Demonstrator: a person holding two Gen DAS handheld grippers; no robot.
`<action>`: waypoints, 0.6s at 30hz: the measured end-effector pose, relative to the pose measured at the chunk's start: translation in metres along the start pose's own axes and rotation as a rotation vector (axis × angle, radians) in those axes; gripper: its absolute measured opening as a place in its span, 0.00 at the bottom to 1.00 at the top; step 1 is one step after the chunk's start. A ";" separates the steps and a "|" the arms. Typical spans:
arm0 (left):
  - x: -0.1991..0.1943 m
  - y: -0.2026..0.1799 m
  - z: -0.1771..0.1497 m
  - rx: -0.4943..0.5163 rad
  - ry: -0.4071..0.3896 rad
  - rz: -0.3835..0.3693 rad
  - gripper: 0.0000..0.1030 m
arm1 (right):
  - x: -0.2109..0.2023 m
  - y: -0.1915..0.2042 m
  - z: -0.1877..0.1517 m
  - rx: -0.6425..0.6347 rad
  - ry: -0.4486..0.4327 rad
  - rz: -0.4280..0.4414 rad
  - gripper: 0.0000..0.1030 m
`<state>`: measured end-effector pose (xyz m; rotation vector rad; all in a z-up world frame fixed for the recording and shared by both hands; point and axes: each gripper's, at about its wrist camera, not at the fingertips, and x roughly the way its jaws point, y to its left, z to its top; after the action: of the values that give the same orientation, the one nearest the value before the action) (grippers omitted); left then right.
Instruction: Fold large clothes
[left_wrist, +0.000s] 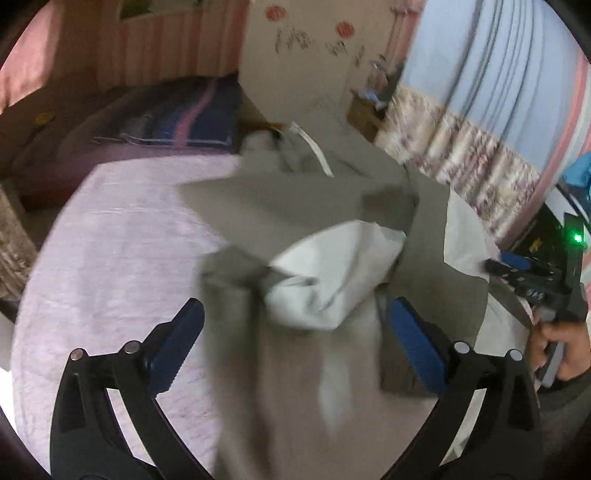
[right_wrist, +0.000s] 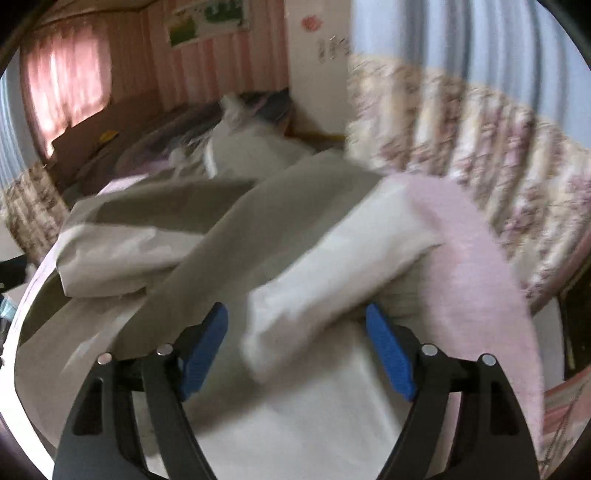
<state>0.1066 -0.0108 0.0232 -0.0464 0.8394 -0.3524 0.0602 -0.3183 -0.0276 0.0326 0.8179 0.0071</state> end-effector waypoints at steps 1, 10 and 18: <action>0.019 -0.008 0.003 0.005 0.023 0.015 0.97 | 0.012 0.006 -0.001 0.000 0.025 -0.009 0.75; 0.107 0.009 0.024 -0.068 0.061 0.105 0.32 | 0.040 -0.004 -0.012 0.030 0.009 -0.081 0.03; 0.054 0.094 0.063 -0.113 -0.084 0.251 0.10 | -0.019 -0.124 -0.004 0.147 -0.121 -0.444 0.02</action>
<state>0.2124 0.0540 0.0098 -0.0601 0.7715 -0.0660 0.0435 -0.4420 -0.0199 -0.0109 0.6896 -0.4699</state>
